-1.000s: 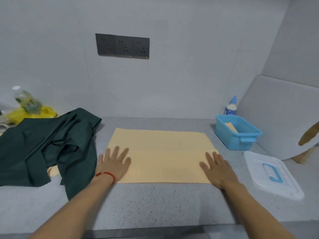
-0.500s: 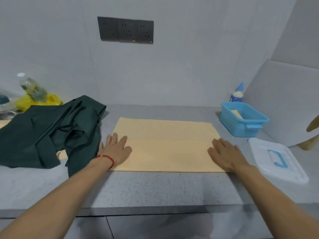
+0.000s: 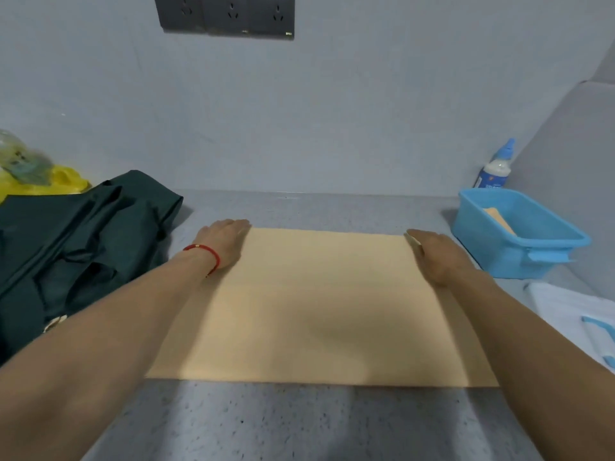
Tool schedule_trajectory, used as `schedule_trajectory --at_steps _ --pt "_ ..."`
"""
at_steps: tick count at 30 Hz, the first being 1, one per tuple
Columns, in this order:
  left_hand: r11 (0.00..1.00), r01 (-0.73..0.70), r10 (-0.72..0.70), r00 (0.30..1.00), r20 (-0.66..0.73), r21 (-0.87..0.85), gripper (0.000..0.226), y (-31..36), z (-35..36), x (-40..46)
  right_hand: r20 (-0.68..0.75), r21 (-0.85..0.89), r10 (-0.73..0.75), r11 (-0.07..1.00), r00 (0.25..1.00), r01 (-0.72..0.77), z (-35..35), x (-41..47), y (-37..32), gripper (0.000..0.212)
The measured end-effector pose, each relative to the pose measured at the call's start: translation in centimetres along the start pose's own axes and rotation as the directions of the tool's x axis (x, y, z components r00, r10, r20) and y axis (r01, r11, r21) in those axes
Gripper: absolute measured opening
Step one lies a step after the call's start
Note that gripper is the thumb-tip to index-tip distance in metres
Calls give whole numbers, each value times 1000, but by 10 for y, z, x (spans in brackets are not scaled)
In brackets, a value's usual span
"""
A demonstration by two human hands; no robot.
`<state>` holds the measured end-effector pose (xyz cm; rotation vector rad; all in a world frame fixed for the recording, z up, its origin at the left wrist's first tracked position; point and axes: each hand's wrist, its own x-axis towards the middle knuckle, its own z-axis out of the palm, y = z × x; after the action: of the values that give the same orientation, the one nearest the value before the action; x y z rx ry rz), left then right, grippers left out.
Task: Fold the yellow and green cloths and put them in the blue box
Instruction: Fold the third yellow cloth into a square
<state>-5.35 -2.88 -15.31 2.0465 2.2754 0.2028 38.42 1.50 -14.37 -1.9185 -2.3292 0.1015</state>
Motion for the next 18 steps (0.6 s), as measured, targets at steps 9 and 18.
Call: schedule_trajectory --at_steps 9,18 --pt "999 29 -31 997 -75 -23 6 0 -22 3 -161 21 -84 996 983 89 -28 4 8 19" --pt "986 -123 83 949 -303 -114 23 -6 -42 -89 -236 122 -111 982 965 143 -67 -88 12 16"
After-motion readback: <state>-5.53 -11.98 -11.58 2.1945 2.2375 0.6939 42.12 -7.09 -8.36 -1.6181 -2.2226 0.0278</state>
